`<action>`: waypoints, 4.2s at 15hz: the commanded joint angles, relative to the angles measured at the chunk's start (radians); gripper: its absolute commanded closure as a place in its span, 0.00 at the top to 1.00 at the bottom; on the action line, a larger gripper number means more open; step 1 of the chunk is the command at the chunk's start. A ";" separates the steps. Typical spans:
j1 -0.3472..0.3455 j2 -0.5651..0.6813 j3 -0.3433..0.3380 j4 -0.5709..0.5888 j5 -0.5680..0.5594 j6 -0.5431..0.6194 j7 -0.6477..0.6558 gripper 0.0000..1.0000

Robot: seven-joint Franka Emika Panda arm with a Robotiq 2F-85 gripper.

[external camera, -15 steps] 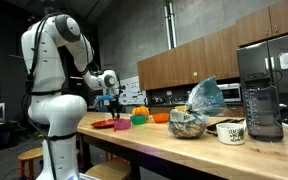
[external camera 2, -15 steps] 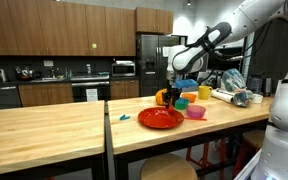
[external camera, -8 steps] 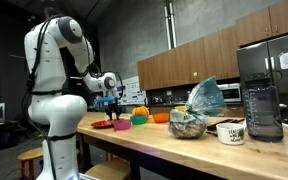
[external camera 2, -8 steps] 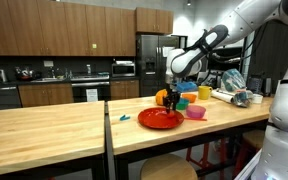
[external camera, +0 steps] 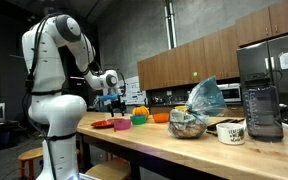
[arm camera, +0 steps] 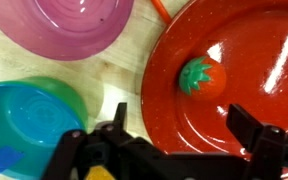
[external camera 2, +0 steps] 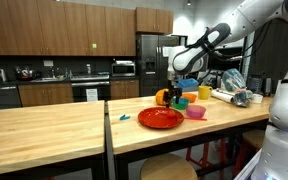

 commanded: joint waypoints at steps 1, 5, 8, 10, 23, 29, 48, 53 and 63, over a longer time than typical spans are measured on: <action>-0.034 -0.037 -0.015 0.008 -0.039 -0.019 0.035 1.00; -0.088 -0.034 -0.029 0.033 -0.100 -0.030 0.126 1.00; -0.130 -0.029 -0.036 0.042 -0.133 -0.027 0.244 1.00; -0.154 -0.030 -0.038 0.046 -0.143 -0.031 0.331 1.00; -0.211 0.027 -0.075 0.050 -0.137 0.003 0.704 1.00; -0.210 0.069 -0.108 0.047 -0.115 0.038 0.769 1.00; -0.198 0.051 -0.109 0.045 -0.155 0.053 0.850 0.03; -0.198 0.031 -0.106 0.037 -0.157 0.055 0.853 0.01; -0.198 0.011 -0.100 0.026 -0.151 0.054 0.841 0.00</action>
